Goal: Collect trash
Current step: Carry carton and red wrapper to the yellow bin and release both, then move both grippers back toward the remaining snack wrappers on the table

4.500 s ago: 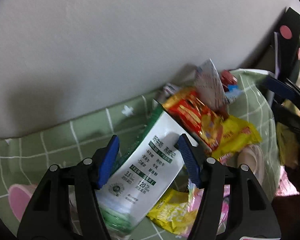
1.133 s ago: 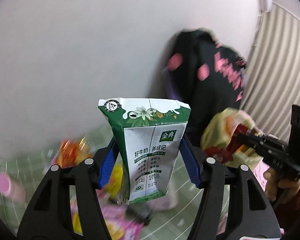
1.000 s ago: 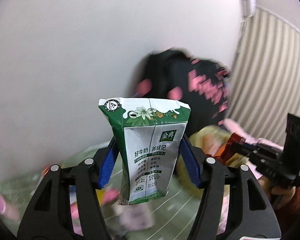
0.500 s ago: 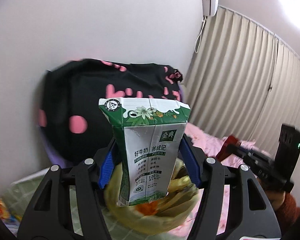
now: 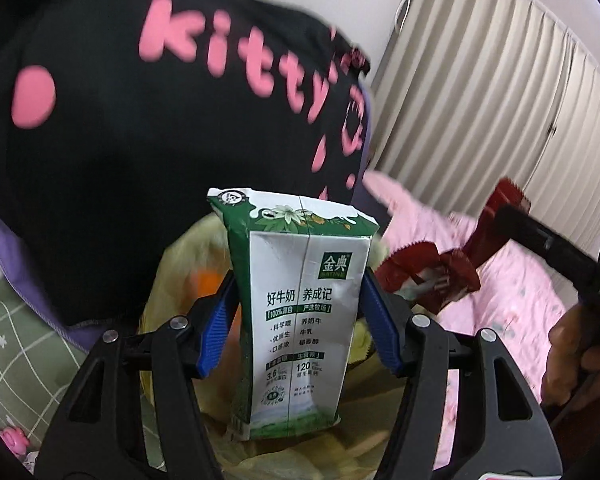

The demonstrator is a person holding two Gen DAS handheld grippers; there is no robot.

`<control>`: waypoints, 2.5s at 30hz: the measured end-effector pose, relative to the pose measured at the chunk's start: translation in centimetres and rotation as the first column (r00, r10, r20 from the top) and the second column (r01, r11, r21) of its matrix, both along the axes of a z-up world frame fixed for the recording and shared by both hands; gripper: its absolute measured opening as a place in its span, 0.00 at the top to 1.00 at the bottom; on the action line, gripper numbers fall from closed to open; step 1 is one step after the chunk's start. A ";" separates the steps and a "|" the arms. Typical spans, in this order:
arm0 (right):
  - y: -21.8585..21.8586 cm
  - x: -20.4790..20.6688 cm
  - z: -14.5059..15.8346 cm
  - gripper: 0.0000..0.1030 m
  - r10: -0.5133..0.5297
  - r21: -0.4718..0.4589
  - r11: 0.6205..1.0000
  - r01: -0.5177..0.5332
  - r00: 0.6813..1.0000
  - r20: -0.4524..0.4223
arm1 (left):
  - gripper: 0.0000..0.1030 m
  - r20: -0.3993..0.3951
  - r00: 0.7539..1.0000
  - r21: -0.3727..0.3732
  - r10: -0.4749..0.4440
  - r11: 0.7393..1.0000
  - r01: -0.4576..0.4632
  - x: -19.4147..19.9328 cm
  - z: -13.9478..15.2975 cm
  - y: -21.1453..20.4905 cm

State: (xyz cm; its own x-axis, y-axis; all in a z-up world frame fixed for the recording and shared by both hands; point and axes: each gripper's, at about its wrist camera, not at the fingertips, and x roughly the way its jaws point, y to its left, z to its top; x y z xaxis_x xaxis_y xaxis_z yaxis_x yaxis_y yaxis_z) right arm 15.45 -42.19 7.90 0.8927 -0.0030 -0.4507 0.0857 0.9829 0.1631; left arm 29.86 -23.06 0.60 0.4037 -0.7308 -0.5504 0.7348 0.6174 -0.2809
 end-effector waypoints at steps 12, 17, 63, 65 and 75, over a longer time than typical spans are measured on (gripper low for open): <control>0.0 3.4 -5.6 0.89 0.051 0.043 0.998 -0.045 0.986 -0.157 | 0.45 -0.040 0.999 0.017 -0.007 1.000 0.008 0.3 -0.7 0.3; 0.0 3.3 -6.6 0.89 0.026 0.021 1.000 -0.022 0.980 -0.199 | 0.44 -0.061 0.998 0.008 -0.027 1.000 0.028 0.4 -0.1 0.4; 3.8 3.0 -2.7 0.61 -0.055 -0.073 0.996 0.049 0.995 -0.088 | 0.34 -0.173 0.984 -0.003 -0.037 0.999 0.037 -0.8 0.5 8.4; 4.4 3.1 -2.3 0.61 -0.035 -0.066 0.997 0.030 0.996 -0.084 | 0.34 -0.172 0.985 -0.027 -0.016 1.000 0.011 -1.2 0.6 9.8; 10.5 4.7 -0.7 0.52 0.180 -0.007 0.984 -0.180 0.984 -0.016 | 0.34 -0.036 0.924 -0.016 0.382 0.924 -0.382 -3.8 -0.2 24.4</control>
